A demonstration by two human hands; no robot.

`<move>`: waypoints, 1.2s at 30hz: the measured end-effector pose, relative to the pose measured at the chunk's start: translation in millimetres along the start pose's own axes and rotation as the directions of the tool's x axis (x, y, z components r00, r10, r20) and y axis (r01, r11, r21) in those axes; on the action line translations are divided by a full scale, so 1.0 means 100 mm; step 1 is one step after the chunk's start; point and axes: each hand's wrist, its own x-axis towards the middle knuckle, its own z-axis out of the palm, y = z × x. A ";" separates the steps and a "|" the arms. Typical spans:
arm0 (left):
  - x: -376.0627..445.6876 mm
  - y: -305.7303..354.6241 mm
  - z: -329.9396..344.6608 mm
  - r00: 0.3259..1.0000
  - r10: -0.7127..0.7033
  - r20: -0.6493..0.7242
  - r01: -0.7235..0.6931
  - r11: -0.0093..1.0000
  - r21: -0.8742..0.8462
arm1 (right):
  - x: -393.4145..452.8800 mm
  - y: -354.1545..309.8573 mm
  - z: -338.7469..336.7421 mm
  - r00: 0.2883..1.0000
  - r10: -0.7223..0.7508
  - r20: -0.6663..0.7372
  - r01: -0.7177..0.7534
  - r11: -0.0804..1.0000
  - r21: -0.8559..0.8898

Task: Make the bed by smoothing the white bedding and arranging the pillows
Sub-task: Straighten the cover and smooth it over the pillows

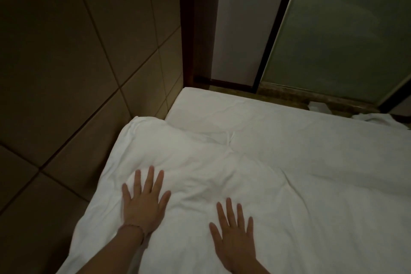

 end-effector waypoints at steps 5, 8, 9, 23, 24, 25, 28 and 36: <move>-0.11 0.11 -0.07 1.000 -0.012 -0.015 0.011 0.998 -0.055 | -0.07 0.00 -0.15 0.998 -0.036 0.053 0.037 0.999 -0.026; -0.20 0.14 -0.12 1.000 -0.014 0.008 0.015 0.999 -0.050 | -0.16 -0.03 -0.24 0.998 -0.053 0.035 0.053 0.999 0.001; -0.22 0.15 -0.13 1.000 -0.012 0.004 0.012 0.998 -0.054 | -0.17 -0.05 -0.28 0.998 -0.057 0.035 0.057 0.998 0.000; -0.46 0.01 -0.08 0.993 0.112 0.046 -0.115 0.991 0.062 | -0.35 0.00 -0.09 0.974 -0.201 0.103 0.203 0.979 -0.002; -0.47 -0.11 -0.09 0.996 0.071 0.046 -0.074 0.995 0.071 | -0.40 0.17 -0.05 0.986 -0.130 0.102 0.133 0.991 -0.024; -0.48 -0.23 -0.11 0.998 0.026 0.051 -0.029 0.997 0.074 | -0.45 0.35 -0.03 0.995 -0.036 0.090 0.040 0.998 -0.048; -0.48 -0.51 -0.16 0.984 -0.147 0.100 0.145 0.989 0.029 | -0.52 0.76 -0.07 0.970 0.178 0.166 -0.159 0.980 -0.123; -0.48 -0.64 -0.32 0.879 -0.462 0.120 0.473 0.810 -0.348 | 0.06 -0.04 -0.58 0.967 -0.239 0.092 0.249 0.961 -0.123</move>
